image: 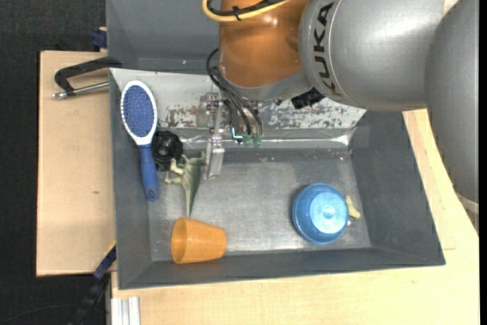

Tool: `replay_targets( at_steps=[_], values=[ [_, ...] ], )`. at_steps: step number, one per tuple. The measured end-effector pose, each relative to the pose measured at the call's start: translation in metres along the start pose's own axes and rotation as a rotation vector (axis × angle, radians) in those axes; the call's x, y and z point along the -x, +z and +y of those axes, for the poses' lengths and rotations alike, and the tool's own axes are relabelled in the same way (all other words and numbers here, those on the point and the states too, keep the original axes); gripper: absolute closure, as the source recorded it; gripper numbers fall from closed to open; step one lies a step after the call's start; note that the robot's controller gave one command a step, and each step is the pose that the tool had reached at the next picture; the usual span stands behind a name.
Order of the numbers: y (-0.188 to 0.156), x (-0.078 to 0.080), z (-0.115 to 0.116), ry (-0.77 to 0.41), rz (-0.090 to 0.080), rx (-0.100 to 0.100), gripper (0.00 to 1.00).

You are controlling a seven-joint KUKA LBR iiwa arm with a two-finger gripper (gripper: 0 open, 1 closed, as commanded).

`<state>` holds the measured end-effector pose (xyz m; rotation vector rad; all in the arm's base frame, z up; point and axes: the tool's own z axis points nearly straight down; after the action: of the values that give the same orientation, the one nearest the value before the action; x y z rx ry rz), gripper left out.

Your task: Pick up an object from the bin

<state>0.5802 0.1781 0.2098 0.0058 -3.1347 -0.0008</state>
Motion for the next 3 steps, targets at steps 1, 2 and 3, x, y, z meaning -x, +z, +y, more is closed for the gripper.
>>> replay_targets(
  at_steps=[1,2,3],
  values=[
    [0.030,0.012,0.008,-0.058,-0.005,0.000,0.00],
    [0.096,0.017,0.021,-0.058,-0.001,0.000,0.00],
    [0.131,0.023,0.015,-0.044,-0.013,0.004,0.00]
  ],
)
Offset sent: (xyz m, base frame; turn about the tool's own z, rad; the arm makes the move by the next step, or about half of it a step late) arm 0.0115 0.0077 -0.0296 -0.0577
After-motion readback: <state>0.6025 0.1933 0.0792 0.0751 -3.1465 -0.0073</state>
